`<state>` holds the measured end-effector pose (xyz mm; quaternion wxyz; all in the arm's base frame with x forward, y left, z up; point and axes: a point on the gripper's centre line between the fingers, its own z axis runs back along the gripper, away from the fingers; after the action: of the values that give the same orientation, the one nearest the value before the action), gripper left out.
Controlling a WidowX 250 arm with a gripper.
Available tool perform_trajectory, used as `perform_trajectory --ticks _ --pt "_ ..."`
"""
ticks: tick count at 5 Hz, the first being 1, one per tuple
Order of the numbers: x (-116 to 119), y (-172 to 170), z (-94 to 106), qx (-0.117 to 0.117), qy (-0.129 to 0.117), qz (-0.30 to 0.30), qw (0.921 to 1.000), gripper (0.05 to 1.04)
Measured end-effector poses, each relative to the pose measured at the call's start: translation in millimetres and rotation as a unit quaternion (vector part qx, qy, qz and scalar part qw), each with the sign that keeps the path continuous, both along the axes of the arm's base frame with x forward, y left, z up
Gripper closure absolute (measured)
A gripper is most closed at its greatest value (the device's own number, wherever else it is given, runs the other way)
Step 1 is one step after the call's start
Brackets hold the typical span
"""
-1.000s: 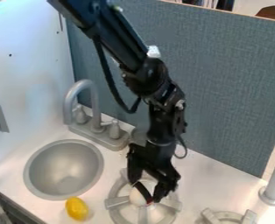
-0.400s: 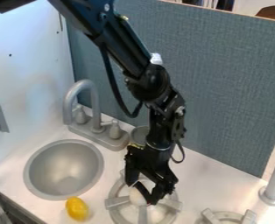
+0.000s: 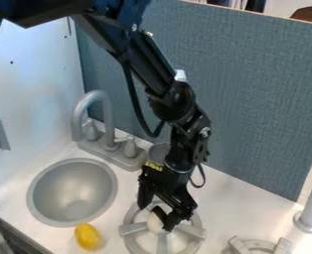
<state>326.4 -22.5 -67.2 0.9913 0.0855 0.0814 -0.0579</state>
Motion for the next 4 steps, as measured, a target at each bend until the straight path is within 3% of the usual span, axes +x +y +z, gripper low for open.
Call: perform_trajectory --ticks 2,3,4 --pt "0.6 4.8 -14.0 0.007 0.014 0.010 0.9998 0.137" --pt "1.4 2.1 -15.5 -0.001 0.009 0.014 0.9999 0.379" --pt "0.1 0.3 -18.0 -0.007 0.003 0.019 0.9998 0.491"
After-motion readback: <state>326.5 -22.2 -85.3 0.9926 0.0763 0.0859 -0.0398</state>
